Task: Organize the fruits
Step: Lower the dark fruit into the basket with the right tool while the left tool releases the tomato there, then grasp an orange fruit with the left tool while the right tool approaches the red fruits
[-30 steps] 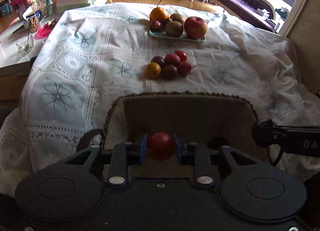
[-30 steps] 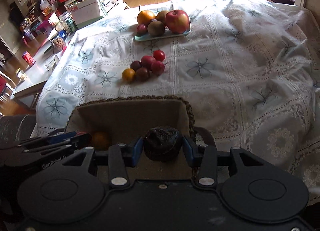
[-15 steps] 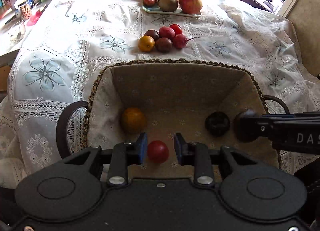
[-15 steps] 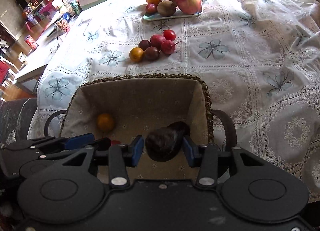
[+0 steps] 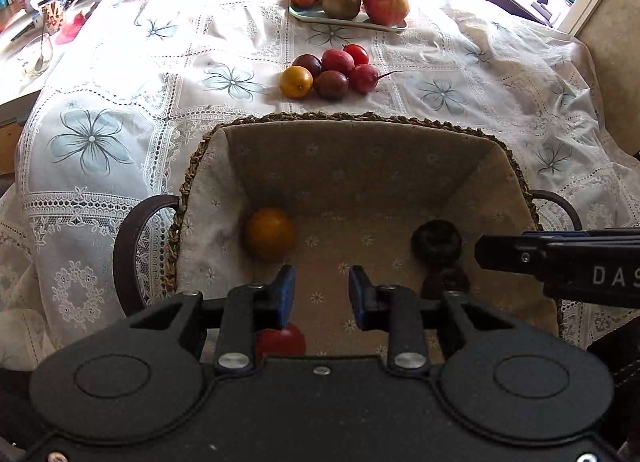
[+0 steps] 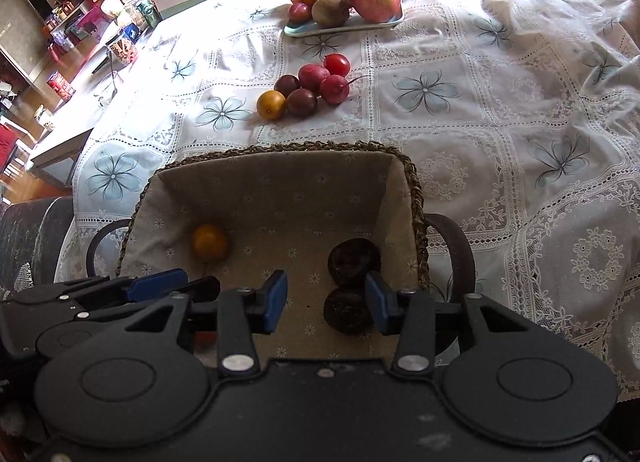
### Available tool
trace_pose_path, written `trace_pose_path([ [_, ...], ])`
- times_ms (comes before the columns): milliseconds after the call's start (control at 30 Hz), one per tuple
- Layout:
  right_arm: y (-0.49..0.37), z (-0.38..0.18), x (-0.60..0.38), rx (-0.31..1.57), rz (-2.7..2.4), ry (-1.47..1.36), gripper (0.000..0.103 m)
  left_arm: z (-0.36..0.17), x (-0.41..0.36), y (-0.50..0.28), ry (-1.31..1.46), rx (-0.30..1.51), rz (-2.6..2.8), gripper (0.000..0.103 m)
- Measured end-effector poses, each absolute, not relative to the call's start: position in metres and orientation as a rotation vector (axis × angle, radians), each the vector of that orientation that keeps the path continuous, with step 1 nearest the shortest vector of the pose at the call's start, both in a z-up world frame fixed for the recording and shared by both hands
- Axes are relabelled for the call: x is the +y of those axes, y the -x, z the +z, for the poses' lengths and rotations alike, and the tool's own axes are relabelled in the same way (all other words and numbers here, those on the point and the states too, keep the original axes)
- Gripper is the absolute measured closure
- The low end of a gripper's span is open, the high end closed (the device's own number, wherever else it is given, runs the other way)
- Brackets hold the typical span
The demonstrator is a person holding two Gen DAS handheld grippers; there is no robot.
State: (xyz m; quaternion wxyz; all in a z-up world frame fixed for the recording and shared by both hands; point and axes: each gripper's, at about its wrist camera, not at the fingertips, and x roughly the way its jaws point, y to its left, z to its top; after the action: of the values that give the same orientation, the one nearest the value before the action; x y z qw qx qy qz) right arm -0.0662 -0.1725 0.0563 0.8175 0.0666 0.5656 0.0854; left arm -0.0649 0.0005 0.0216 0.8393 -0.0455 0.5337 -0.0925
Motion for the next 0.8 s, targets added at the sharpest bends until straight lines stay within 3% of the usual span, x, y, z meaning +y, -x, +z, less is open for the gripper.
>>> trace_pose_path([
  [533,0.062,0.049,-0.167,1.281,0.174,-0.142,0.057,0.026,0.005,0.061,0.101,1.123,-0.180,0.064],
  [800,0.048,0.084,-0.172,1.153,0.129,-0.145,0.056,0.047,0.015,0.042,0.105,1.068,-0.137,0.064],
])
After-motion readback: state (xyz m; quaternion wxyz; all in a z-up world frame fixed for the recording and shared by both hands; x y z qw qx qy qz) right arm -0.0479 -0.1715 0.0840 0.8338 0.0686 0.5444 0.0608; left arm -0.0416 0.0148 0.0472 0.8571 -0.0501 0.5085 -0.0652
